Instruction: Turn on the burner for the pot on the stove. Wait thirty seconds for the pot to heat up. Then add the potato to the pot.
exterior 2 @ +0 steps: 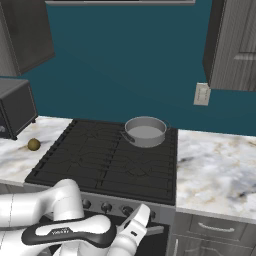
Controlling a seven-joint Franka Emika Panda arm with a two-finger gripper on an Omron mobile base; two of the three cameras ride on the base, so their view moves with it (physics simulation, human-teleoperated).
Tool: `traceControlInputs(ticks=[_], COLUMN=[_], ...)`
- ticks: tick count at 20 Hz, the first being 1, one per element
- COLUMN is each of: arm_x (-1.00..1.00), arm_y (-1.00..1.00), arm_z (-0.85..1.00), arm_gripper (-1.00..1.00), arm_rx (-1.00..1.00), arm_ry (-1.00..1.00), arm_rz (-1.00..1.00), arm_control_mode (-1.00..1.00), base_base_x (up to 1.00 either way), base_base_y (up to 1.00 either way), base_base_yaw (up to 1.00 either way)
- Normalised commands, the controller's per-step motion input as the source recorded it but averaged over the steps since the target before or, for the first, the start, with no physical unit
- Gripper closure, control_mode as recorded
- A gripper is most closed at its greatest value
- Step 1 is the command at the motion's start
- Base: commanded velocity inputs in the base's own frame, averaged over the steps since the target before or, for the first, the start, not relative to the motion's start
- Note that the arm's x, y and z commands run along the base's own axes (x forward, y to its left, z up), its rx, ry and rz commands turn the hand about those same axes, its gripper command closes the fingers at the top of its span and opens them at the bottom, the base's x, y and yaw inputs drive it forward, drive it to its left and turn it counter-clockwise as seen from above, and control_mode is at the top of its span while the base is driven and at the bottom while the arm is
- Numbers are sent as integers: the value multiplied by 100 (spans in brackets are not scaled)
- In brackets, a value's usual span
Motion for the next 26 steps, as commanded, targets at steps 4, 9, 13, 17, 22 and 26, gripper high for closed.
traceControlInputs(ticks=[4,9,13,17,22,26], arm_x=[0,0,0,0,0,0], arm_y=[0,0,0,0,0,0], arm_z=[0,0,0,0,0,0], arm_gripper=[100,100,100,100,100,100], arm_rx=[0,0,0,0,0,0], arm_ry=[0,0,0,0,0,0], arm_rz=[0,0,0,0,0,0], arm_control_mode=[-100,-100,-100,-100,-100,-100], base_base_x=[0,0,0,0,0,0], base_base_y=[0,0,0,0,0,0], base_base_yaw=[0,0,0,0,0,0])
